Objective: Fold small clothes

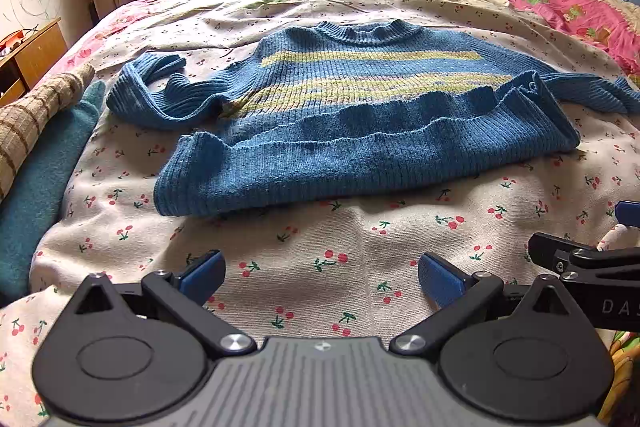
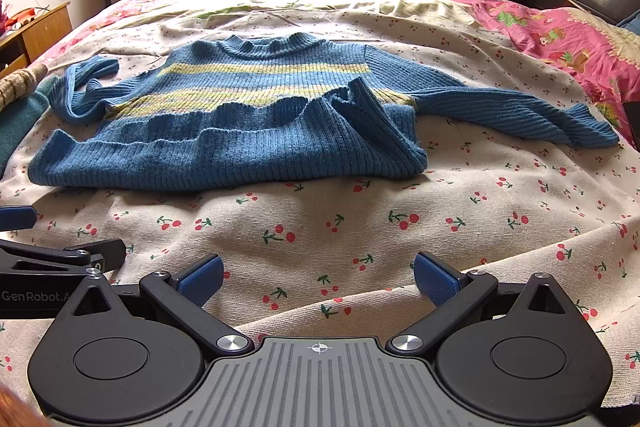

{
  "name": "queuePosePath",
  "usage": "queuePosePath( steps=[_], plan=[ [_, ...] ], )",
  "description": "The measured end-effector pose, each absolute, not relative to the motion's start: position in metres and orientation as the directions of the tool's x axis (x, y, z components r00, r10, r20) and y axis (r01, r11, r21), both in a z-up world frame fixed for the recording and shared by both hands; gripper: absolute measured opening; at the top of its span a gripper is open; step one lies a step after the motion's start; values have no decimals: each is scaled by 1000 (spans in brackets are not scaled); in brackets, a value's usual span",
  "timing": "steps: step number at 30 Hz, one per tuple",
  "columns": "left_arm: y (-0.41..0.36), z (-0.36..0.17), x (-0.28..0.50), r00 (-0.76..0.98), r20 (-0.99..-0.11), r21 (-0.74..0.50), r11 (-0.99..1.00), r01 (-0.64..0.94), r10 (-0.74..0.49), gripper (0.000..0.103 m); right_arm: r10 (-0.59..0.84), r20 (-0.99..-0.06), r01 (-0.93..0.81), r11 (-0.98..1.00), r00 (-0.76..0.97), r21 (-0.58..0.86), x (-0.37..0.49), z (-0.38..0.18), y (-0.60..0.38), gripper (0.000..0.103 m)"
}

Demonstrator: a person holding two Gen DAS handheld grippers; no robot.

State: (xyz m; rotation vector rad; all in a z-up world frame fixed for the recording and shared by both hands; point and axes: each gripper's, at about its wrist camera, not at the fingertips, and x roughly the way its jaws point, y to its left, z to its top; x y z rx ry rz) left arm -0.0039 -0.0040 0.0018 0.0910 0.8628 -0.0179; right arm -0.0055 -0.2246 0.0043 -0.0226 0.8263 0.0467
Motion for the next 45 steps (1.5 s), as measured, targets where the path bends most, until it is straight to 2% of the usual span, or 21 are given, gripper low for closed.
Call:
queuePosePath(
  steps=[29,34,38,39,42,45],
  plan=[
    [-5,3,-5,662,-749,89,995,54,31,103,40,-729,-58,998,683,0,-7,7,-225,101],
    [-3,22,-9,726,-687,99,993,68,18,103,42,-681,-71,997,731,-15,-6,20,-229,101],
    [3,41,-3,782,-621,157,985,69,44,103,40,-662,-68,998,749,-17,11,27,-237,100],
    [6,46,1,794,-605,169,984,64,53,103,39,-657,-67,998,753,-18,16,28,-240,97],
    [20,55,13,814,-577,190,981,46,73,103,38,-646,-60,998,763,-12,36,33,-249,94],
    [38,54,30,808,-582,200,979,31,93,103,42,-635,-62,998,771,-9,57,35,-257,90]
  ],
)
